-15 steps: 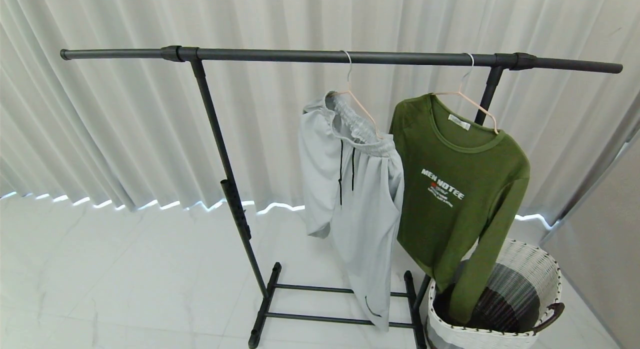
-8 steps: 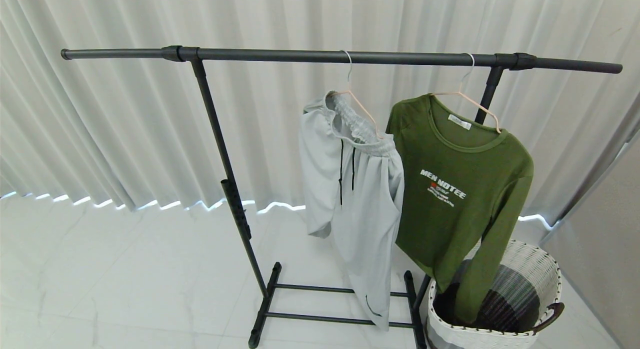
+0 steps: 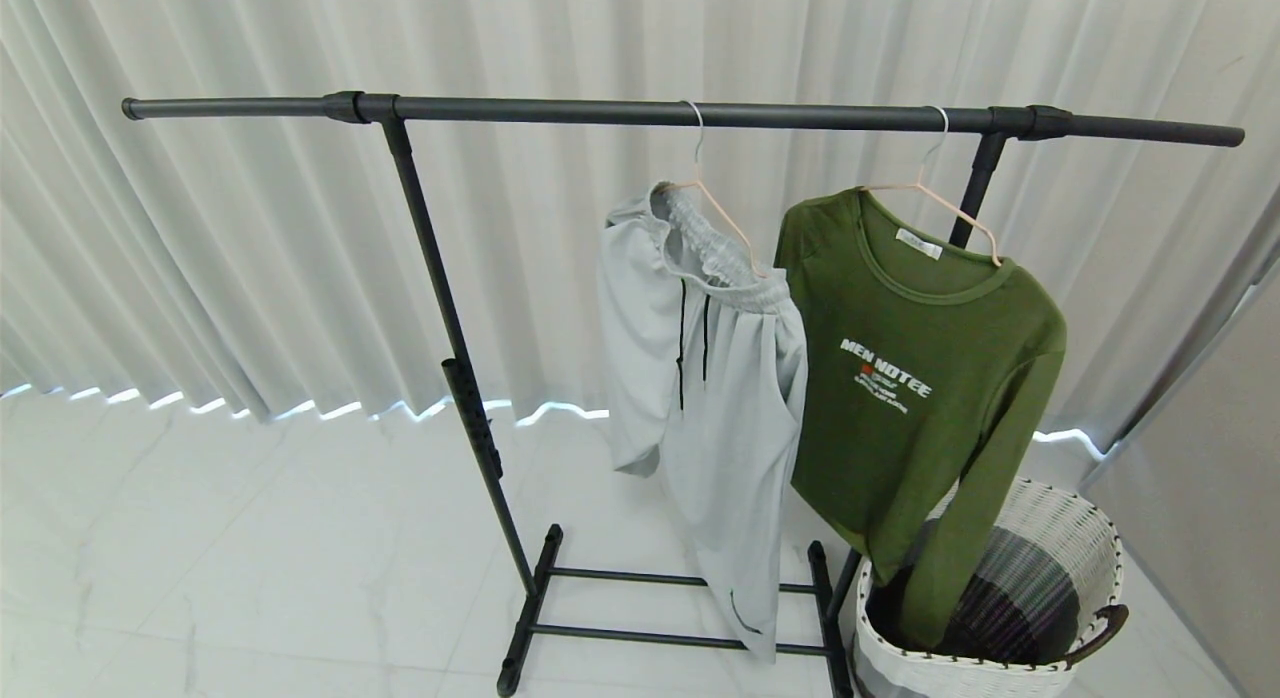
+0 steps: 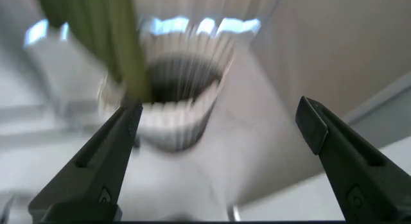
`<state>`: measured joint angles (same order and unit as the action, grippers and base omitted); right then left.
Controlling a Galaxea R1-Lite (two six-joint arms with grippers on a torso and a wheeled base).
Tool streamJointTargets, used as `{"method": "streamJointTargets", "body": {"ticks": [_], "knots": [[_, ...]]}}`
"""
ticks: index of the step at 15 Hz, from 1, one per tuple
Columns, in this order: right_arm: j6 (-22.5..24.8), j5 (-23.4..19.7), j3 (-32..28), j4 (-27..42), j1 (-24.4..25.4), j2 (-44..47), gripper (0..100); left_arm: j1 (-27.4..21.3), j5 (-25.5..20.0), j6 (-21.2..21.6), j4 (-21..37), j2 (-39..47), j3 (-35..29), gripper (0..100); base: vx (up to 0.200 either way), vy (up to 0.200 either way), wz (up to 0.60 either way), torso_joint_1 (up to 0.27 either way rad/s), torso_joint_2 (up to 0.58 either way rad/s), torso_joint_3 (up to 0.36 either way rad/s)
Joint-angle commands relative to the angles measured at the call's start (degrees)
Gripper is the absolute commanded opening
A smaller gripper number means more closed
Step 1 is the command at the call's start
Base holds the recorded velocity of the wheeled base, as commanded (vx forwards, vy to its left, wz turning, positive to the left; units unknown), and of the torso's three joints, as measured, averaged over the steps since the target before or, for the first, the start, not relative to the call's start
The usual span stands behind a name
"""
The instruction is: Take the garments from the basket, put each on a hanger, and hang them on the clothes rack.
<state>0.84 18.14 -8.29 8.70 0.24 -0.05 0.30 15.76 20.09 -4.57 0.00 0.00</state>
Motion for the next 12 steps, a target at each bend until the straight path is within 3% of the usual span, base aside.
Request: {"method": "streamJointTargets", "body": {"ticks": [1,4,6,10,12], "knots": [[1.44,0.41,8.29,-13.71,0.02,0.05,100,0.05,-2.67,-5.32,0.70,0.00,0.00,100,0.000,0.000,0.00,0.000,0.00,0.000],[1.27,-4.16,8.29,-11.52,0.02,0.05,100,-0.22,-4.07,-9.54,1.50,0.00,0.00,100,0.000,0.000,0.00,0.000,0.00,0.000],[0.92,-9.97,8.29,-10.46,0.02,0.05,100,-0.13,-16.11,-16.84,2.64,0.00,0.00,100,0.000,0.000,0.00,0.000,0.00,0.000],[-0.31,-19.11,8.29,-9.06,0.02,0.05,100,-0.13,-16.99,-17.28,5.10,0.00,-0.09,100,0.000,0.000,0.00,0.000,0.00,0.000],[0.39,-20.95,8.11,-8.18,0.02,0.05,100,-0.22,-16.82,-17.98,5.10,0.00,-0.09,100,0.000,0.000,0.00,0.000,0.00,0.000]]}}
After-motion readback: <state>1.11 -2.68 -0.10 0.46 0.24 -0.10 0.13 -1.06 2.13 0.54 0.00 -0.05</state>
